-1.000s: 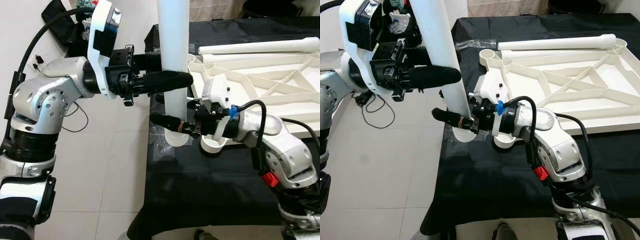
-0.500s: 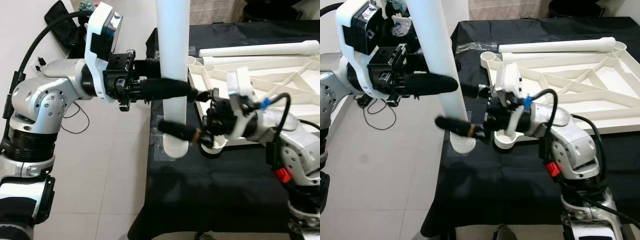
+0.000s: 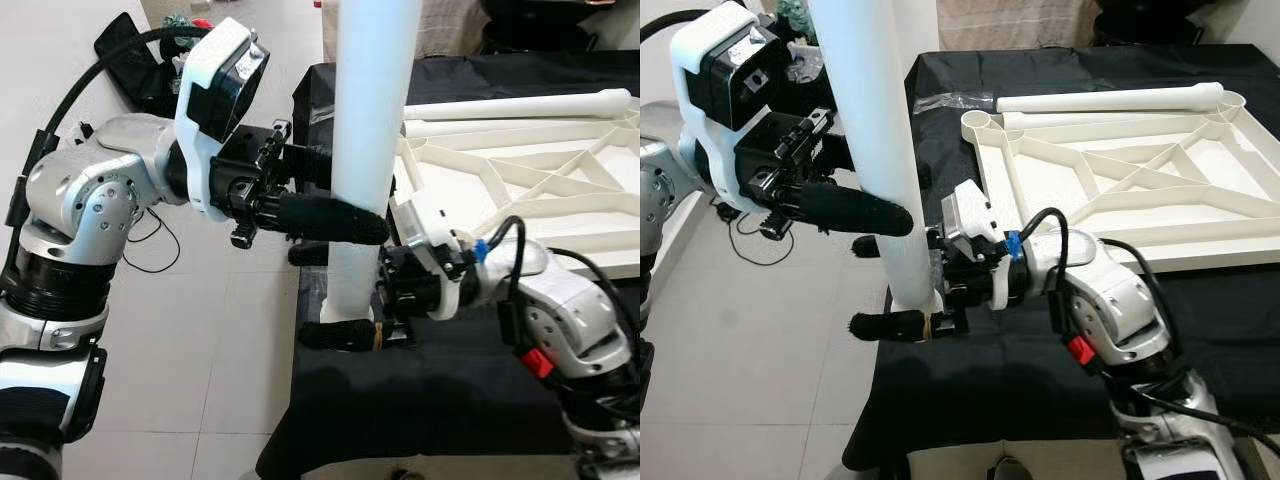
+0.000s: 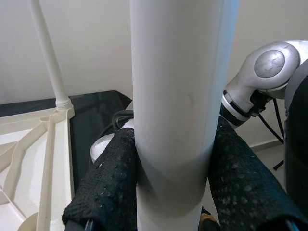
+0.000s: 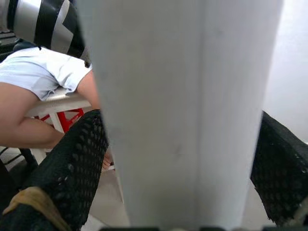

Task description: Building children table

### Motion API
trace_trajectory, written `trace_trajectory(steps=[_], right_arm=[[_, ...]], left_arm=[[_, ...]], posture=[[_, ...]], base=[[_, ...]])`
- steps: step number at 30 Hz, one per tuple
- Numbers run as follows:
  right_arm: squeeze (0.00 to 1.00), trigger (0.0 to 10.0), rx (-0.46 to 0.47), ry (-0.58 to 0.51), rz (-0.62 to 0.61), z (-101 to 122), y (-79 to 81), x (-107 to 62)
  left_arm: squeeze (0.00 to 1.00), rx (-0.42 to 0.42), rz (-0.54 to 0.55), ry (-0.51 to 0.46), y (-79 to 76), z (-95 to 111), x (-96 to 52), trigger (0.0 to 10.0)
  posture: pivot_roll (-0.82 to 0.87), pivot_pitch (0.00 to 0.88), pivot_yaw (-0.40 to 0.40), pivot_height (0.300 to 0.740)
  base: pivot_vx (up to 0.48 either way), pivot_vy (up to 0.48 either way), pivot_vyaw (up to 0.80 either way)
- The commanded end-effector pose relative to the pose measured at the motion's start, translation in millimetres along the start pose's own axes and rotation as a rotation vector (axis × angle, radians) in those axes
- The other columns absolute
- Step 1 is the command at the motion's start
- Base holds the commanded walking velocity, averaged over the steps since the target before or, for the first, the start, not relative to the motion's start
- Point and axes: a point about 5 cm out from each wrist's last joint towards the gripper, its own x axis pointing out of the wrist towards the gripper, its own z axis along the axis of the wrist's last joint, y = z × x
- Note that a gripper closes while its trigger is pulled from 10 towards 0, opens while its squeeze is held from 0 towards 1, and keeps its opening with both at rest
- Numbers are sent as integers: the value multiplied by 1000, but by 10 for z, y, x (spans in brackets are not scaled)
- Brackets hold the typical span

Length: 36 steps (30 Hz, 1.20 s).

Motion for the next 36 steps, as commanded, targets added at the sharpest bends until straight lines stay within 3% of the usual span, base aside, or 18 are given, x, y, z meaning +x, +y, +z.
trace_trajectory(steps=[1, 2, 3, 11, 19, 21, 22, 26, 31, 33, 34, 35, 36], right_arm=[[0, 5059, 5, -16, 41, 26, 17, 52], [0, 5059, 5, -16, 41, 26, 17, 52], [0, 0, 12, -19, 53, 28, 22, 42], [0, 0, 16, -16, 61, 29, 30, -3], [0, 0, 13, -9, 20, 8, 18, -12], [0, 0, 9, -10, -1, 5, 3, -13], [0, 0, 7, -12, -36, -2, -23, -17], [0, 0, 1, -22, -123, -14, -77, -61], [0, 0, -5, -23, -170, -19, -114, -89], [0, 0, -24, -17, -293, -30, -223, -149], [0, 0, -24, -17, -293, -30, -223, -149], [0, 0, -37, -26, -465, -25, -368, -252], [0, 0, -39, -35, -517, -18, -403, -289]], left_arm=[[0, 17, -50, 2, -21, 48, 72, 0], [0, 17, -50, 2, -21, 48, 72, 0], [0, 16, -57, 1, -22, 49, 89, 0], [0, 8, -70, -4, -22, 30, 164, 0], [0, 9, -68, -6, -14, 32, 144, 0], [0, 6, -44, -15, 0, 24, 135, 510], [1000, -8, 6, -30, 40, 10, 111, 10000], [1000, -7, 143, -43, 93, -22, -80, 10000], [1000, 1, 180, -49, 97, -7, -154, 10000], [1000, 21, 268, -52, 122, 13, -282, 10000], [1000, 21, 268, -52, 122, 13, -282, 10000], [1000, 41, 414, -60, 137, -4, -454, 10000], [1000, 47, 460, -61, 131, -21, -506, 10000]], posture=[[1, 171, 44, 740], [1, 171, 44, 740], [-1, 173, 43, 740], [-8, 177, 40, 740], [-10, 178, 38, 740], [-10, 181, 36, 740], [-12, 182, 35, 740], [-14, 184, 35, 740], [-14, 185, 35, 740], [-11, 185, 35, 740], [-11, 185, 35, 740], [-7, 188, 33, 740], [-7, 188, 33, 740]], base=[[0, 0, 0], [0, 0, 0], [0, 0, 0], [0, 0, 0], [0, 0, 0], [0, 0, 0], [0, 0, 0], [0, 0, 0], [0, 0, 0], [0, 0, 0], [0, 0, 0], [0, 0, 0], [0, 0, 0]])
